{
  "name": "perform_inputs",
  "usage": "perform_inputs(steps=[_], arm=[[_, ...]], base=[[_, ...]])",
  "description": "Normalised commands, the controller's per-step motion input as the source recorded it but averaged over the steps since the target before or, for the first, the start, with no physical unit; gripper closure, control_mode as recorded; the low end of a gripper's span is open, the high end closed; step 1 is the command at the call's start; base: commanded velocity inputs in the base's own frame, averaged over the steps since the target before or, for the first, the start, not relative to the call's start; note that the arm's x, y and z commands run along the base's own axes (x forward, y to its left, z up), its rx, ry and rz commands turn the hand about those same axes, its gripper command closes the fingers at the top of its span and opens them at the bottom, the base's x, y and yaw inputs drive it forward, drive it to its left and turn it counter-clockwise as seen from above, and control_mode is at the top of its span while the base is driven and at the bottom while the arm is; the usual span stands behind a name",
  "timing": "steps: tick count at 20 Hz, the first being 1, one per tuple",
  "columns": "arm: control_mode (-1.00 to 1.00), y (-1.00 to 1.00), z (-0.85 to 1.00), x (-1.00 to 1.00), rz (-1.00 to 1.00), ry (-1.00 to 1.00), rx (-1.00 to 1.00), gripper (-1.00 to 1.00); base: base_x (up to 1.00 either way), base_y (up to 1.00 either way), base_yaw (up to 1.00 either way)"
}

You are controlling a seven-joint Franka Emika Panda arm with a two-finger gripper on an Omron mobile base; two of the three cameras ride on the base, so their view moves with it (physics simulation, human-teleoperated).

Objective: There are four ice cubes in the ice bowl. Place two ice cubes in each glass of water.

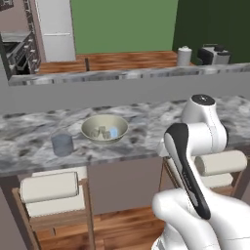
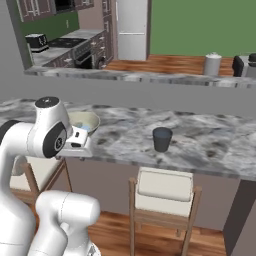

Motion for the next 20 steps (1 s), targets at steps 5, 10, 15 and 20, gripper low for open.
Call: perform_inputs(steps=[5,10,15,20], arm=[[1.00,0.00,0.00,0.00,0.00,0.00,0.00,-1.00],[1.00,0.00,0.00,0.00,0.00,0.00,0.00,-1.00],[1.00,0.00,0.00,0.00,0.00,0.00,0.00,-1.00],[1.00,0.00,0.00,0.00,0.00,0.00,0.00,-1.00]], base=[[0.06,0.23,0.00],[0.32,0.10,0.00],[0.44,0.18,0.00],[0.45,0.18,0.00]])
